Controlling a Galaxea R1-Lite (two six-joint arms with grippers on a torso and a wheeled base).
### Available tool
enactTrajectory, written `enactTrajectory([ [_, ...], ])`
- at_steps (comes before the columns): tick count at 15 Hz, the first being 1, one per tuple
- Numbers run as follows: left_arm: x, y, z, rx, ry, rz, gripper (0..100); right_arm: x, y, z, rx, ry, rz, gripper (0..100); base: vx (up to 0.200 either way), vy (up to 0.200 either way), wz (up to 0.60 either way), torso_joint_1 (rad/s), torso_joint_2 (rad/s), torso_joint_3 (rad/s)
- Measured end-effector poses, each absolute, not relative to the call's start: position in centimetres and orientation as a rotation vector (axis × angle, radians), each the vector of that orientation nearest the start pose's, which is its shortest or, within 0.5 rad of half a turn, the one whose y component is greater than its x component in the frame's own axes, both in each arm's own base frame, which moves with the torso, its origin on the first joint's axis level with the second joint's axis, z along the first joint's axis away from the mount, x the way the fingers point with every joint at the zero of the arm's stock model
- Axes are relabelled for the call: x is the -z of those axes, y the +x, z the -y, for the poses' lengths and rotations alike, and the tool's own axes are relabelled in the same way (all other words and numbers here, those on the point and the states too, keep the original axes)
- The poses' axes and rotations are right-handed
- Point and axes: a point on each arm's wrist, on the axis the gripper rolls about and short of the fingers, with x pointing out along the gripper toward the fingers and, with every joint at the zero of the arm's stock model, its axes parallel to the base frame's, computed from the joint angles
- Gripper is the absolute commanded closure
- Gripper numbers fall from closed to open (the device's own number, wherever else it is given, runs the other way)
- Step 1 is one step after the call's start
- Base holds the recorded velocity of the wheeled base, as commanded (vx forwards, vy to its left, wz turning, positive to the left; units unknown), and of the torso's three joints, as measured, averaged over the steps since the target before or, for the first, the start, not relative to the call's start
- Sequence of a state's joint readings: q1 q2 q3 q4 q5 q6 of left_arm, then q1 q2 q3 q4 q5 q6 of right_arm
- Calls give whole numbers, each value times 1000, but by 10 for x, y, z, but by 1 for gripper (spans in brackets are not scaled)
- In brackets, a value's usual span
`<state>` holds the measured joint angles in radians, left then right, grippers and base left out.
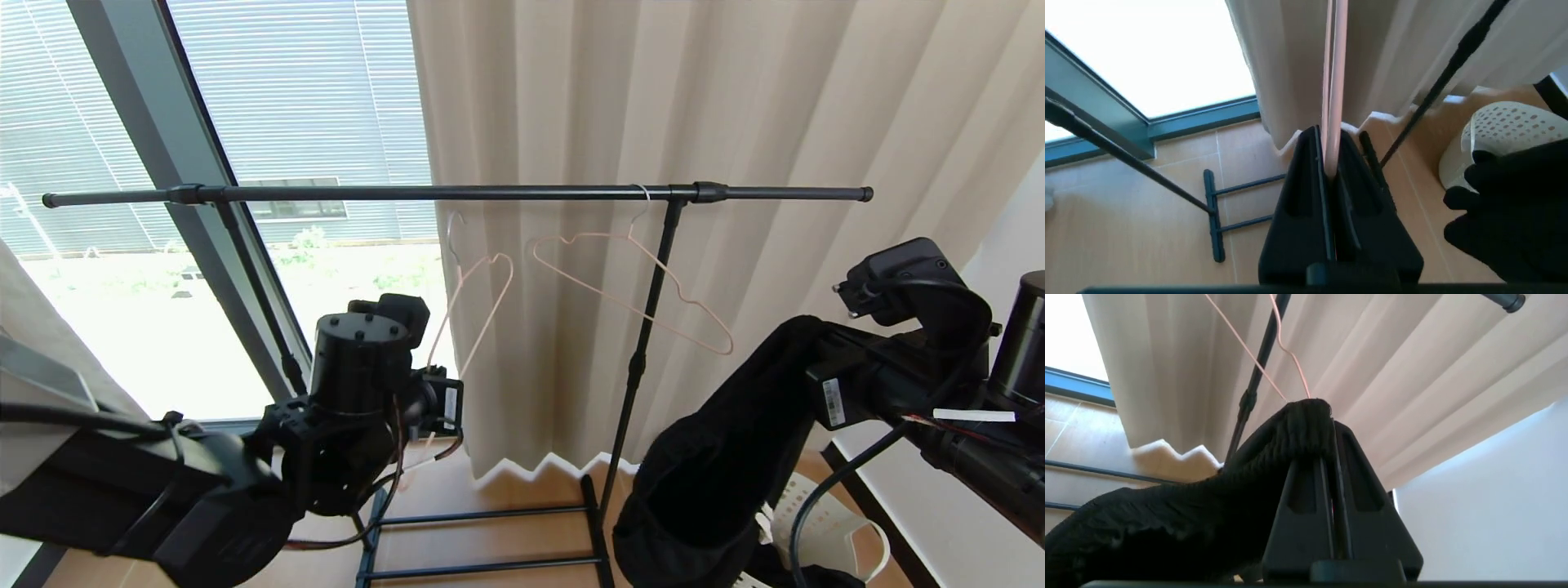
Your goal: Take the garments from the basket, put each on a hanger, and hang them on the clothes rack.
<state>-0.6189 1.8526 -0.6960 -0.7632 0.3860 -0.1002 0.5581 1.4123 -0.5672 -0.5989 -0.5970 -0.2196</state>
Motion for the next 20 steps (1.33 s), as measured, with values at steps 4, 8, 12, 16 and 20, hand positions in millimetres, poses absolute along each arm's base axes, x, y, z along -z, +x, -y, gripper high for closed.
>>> enactTrajectory([
  [4,-107,221,150,380,113,-296,100,-189,195,-107,25,-360,-219,100,0,0,0,0,0,0],
  [8,-103,204,140,481,113,-279,100,-185,197,-108,25,-367,-234,100,0,0,0,0,0,0],
  [12,-101,205,134,547,82,-247,100,-183,198,-108,25,-373,-242,100,0,0,0,0,0,0],
  [16,-101,213,132,664,73,-186,100,-179,206,-106,50,-378,-261,100,0,0,0,0,0,0],
  [20,-90,199,126,793,102,-204,100,-170,219,-109,86,-380,-266,100,0,0,0,0,0,0],
])
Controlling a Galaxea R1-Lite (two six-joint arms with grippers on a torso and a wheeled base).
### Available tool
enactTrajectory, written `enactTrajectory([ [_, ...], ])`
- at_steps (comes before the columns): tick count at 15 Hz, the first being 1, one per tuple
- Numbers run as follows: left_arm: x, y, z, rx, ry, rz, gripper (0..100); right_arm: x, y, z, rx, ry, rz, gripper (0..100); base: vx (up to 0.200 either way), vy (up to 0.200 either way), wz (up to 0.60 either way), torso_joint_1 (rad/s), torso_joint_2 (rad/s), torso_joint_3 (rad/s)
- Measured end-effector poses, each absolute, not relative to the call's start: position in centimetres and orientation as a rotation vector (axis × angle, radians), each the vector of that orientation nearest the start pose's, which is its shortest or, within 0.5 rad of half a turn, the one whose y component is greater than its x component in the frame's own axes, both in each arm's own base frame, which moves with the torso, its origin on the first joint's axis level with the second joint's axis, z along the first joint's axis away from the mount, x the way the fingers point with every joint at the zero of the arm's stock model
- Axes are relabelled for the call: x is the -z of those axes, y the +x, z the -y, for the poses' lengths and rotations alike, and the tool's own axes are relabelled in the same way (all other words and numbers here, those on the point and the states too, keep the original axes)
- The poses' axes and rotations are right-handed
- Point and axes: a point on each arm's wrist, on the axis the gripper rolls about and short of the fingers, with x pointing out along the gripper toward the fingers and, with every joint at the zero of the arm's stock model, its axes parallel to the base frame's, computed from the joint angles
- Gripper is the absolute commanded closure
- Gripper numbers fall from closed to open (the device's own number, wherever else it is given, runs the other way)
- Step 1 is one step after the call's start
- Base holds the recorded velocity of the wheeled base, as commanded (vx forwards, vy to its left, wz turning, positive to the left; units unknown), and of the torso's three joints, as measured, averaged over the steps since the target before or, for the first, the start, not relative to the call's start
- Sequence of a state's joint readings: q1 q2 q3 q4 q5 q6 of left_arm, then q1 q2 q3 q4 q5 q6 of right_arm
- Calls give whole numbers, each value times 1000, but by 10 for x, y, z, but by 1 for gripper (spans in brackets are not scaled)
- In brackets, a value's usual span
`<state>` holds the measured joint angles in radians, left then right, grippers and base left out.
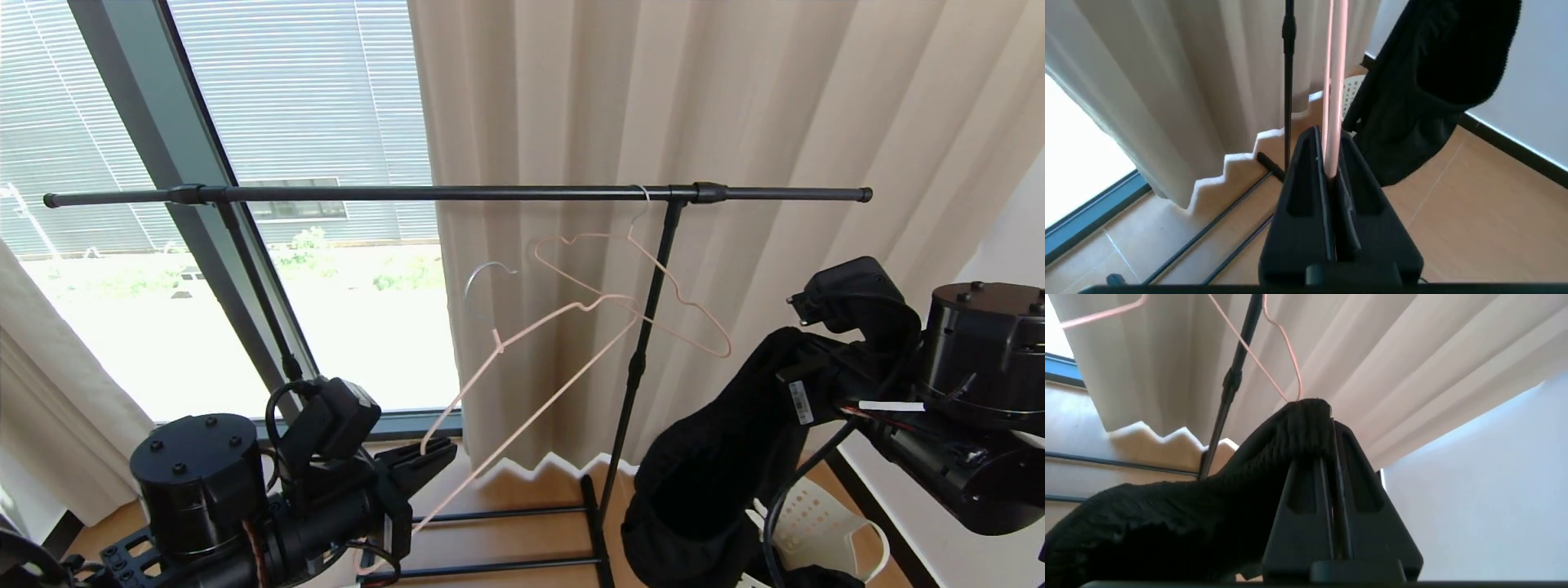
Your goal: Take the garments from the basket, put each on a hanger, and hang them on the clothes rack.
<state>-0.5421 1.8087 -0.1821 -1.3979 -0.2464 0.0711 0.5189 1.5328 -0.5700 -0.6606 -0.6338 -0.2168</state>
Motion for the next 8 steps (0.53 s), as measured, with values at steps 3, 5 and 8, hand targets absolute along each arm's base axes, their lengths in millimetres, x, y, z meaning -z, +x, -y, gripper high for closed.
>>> enactTrajectory([
  [3,-84,192,126,814,133,-196,100,-166,222,-109,107,-389,-278,100,0,0,0,0,0,0],
  [5,-81,185,128,837,141,-175,100,-167,225,-108,115,-388,-279,100,0,0,0,0,0,0],
  [8,-68,170,131,893,186,-223,100,-167,226,-107,132,-389,-280,100,0,0,0,0,0,0],
])
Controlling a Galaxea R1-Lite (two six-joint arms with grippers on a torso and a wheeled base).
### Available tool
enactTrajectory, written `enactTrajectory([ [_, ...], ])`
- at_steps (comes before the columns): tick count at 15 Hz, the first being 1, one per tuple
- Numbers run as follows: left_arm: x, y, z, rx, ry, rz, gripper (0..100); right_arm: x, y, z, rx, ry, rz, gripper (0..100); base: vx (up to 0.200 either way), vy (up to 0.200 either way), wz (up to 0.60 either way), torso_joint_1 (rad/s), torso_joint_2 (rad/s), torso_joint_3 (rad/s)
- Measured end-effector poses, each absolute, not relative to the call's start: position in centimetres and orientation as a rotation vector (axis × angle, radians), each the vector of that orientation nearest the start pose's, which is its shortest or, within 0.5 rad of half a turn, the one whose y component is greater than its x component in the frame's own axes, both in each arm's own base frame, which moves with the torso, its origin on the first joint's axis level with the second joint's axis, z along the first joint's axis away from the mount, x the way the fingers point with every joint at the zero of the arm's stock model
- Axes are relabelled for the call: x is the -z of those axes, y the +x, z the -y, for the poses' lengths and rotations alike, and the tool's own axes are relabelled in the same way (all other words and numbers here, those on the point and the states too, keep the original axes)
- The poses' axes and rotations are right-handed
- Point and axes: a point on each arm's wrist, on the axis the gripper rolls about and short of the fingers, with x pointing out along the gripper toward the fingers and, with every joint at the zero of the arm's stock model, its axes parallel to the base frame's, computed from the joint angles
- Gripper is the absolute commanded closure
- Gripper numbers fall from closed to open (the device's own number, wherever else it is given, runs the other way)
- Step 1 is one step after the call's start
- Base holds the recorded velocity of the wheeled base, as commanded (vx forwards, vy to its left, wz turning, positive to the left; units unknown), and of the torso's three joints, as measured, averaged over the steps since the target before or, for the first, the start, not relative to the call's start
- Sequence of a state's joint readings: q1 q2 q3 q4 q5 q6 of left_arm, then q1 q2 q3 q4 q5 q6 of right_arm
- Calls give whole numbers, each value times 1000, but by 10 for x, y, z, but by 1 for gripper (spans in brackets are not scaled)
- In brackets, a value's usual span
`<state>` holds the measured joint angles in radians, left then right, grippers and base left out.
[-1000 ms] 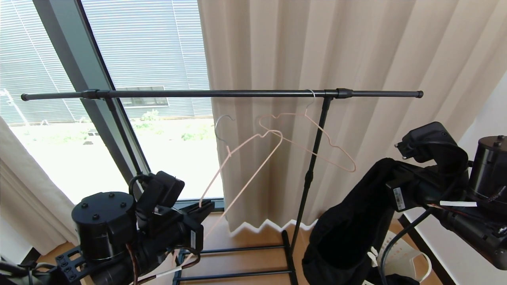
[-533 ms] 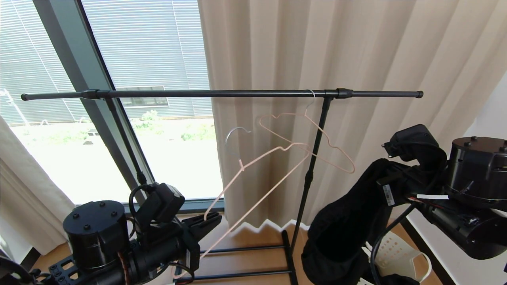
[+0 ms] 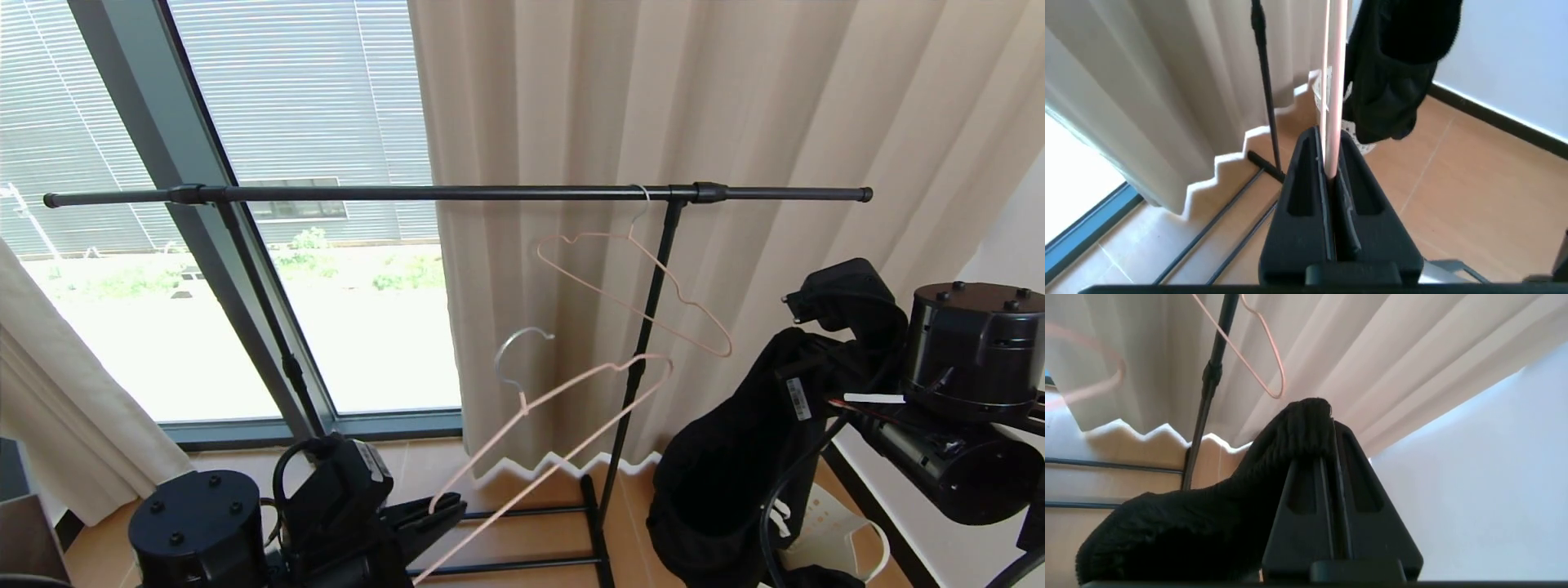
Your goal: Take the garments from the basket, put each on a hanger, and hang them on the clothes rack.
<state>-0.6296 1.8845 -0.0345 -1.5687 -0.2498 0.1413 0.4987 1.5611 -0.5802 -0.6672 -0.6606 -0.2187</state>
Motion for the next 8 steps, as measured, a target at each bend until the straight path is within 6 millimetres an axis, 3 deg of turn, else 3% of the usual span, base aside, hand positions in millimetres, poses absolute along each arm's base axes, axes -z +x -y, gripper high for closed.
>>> enactTrajectory([
  [8,-67,158,133,937,198,-237,100,-166,232,-108,149,-391,-285,100,0,0,0,0,0,0],
])
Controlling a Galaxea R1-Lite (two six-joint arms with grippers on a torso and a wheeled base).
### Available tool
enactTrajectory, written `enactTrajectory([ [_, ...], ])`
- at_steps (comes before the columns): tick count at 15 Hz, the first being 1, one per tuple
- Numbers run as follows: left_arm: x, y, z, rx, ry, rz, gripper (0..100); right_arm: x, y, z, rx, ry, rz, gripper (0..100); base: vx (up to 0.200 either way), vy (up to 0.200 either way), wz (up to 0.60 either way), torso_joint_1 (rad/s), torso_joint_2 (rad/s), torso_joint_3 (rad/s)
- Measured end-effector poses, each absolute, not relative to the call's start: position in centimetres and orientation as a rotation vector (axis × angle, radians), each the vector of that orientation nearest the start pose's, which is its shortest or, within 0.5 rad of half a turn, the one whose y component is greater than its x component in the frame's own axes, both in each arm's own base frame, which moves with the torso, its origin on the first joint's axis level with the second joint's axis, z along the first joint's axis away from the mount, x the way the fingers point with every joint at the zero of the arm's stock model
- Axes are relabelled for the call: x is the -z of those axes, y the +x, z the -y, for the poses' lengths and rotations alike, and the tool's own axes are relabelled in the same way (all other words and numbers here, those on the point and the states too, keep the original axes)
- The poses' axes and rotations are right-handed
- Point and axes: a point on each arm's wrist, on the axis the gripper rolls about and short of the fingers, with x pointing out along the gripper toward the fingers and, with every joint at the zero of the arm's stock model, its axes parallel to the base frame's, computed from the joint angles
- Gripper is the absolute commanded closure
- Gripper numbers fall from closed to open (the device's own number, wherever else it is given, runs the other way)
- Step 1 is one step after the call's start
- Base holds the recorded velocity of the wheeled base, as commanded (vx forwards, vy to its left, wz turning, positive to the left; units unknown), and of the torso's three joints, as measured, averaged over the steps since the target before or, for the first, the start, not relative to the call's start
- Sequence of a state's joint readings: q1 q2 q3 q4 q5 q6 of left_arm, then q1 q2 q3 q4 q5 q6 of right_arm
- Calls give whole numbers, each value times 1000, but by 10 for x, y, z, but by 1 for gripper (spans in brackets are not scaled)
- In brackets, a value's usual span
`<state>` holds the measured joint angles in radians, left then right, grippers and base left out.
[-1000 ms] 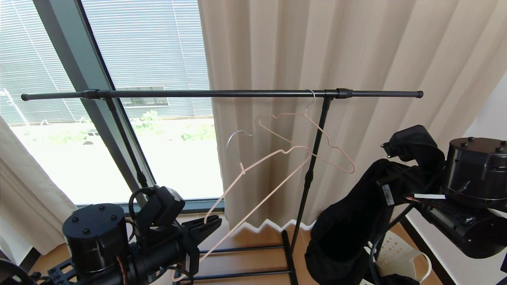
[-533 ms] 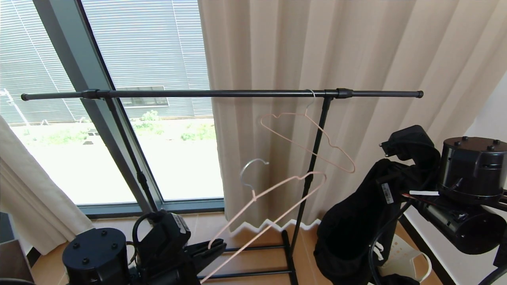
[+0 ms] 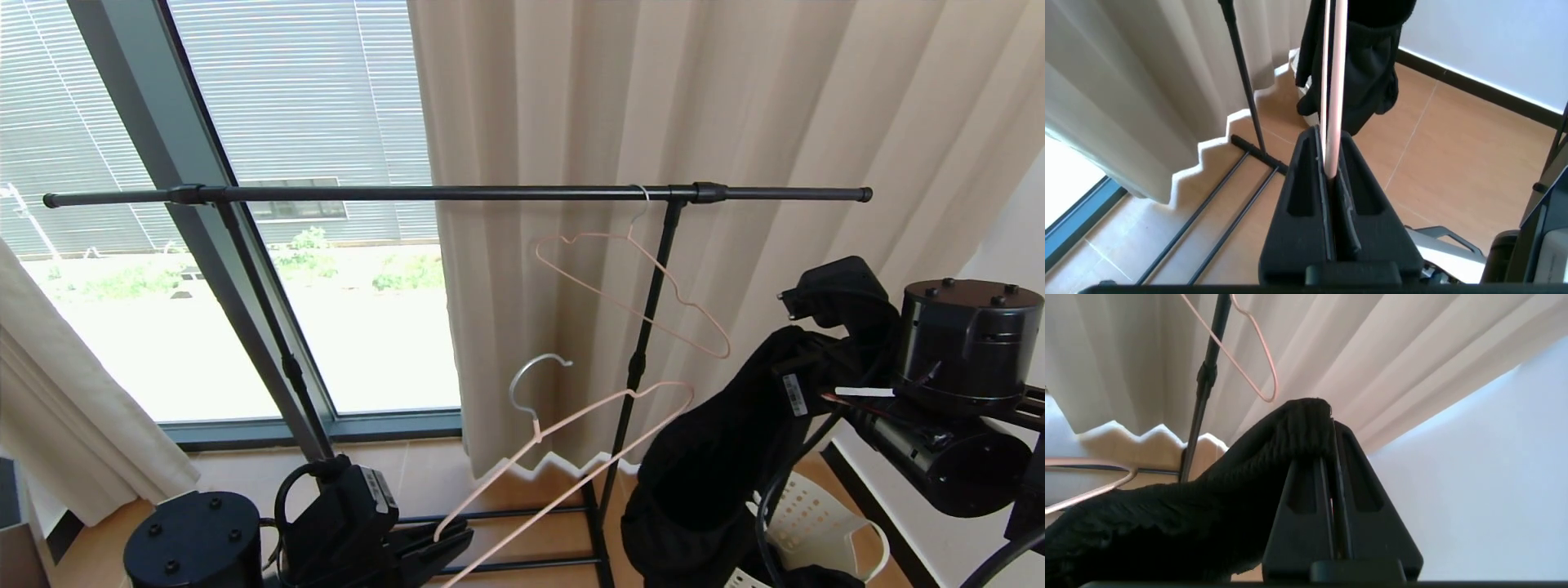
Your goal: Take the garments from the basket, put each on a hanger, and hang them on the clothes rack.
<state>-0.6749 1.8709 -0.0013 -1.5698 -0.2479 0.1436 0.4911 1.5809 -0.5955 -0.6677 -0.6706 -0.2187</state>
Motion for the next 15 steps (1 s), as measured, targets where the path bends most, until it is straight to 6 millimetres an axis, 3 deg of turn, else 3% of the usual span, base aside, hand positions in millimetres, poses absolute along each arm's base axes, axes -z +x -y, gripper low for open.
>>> enactTrajectory([
  [15,-75,145,143,1013,194,-194,100,-163,243,-112,201,-399,-293,100,0,0,0,0,0,0],
])
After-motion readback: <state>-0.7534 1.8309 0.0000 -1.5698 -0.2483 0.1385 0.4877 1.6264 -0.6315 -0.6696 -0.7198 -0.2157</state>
